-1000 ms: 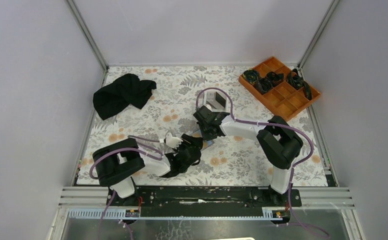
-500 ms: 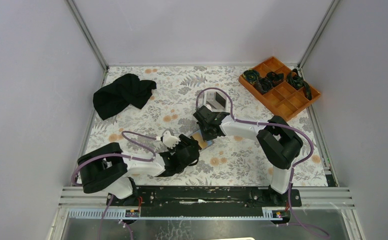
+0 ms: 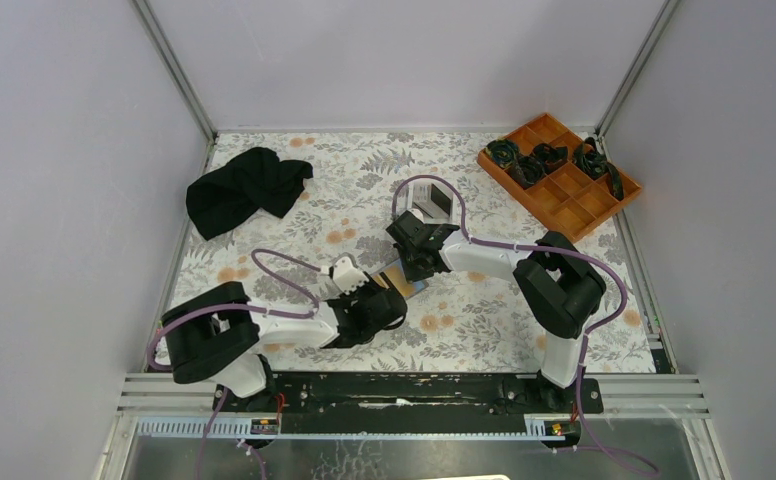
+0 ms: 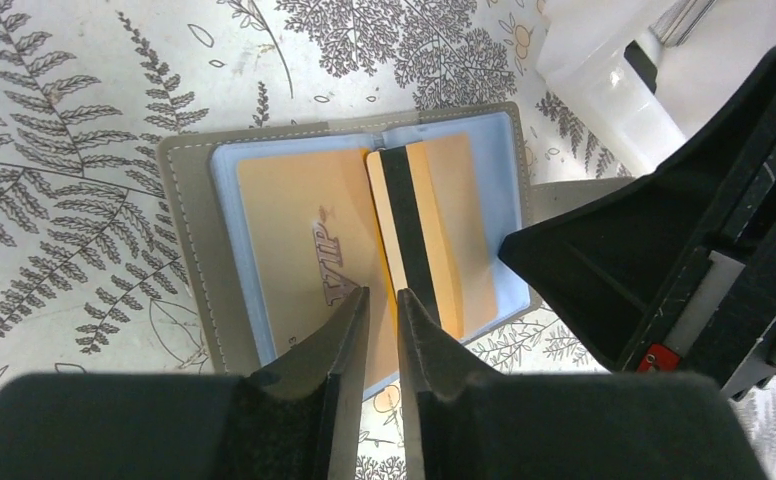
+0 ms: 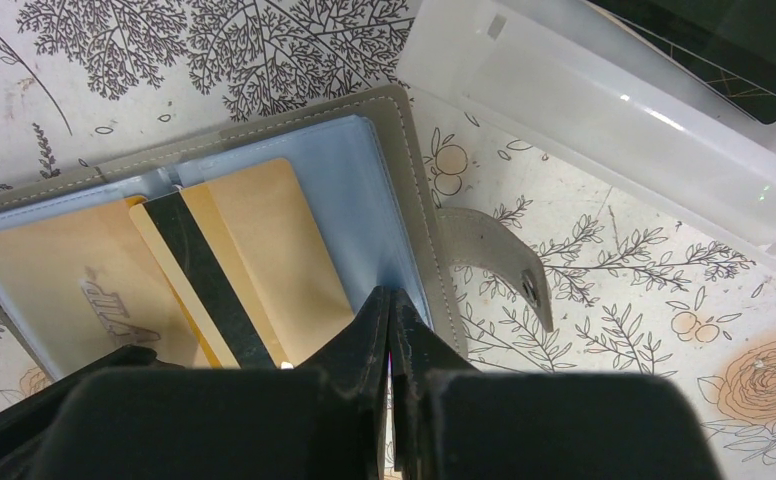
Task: Put the credit cards into the card holder
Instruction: Insert the credit card into the card holder.
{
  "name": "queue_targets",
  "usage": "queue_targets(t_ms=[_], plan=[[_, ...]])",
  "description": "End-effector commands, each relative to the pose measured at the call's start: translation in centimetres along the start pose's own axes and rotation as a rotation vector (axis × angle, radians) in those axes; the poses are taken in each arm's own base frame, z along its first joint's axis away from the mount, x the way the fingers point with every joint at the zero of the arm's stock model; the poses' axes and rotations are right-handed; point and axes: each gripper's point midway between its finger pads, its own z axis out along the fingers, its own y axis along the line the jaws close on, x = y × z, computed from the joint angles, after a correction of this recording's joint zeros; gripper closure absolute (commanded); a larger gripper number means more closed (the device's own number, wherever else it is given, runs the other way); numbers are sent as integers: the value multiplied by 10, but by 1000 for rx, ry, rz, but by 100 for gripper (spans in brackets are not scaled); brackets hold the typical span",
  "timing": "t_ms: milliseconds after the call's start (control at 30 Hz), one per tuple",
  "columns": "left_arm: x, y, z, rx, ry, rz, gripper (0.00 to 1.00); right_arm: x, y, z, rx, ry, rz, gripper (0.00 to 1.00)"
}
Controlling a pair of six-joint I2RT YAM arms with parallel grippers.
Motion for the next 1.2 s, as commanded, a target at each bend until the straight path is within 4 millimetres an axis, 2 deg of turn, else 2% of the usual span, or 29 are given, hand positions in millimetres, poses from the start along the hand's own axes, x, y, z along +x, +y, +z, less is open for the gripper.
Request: queue_targets(t_ms=[0,100,300,467,633,967,1167], plan=[[-2,4,4,-38,-24,145,78,20,6,8,-28,63,19,97],[4,6,7,-60,-9,190,79,21,6,8,-30,64,22,97],[12,15,11,-97,15,222,93,23,5,8,-31,62,26,97],[14,19,12,-119,16,241,99,25,4,8,-31,64,28,97],[16,20,14,-113,20,238,100,27,4,9,-33,68,29,97],[22,9,25,-86,41,245,100,30,4,7,-41,66,33,96],[21,10,30,-96,47,215,100,21,3,-3,-39,33,32,89]])
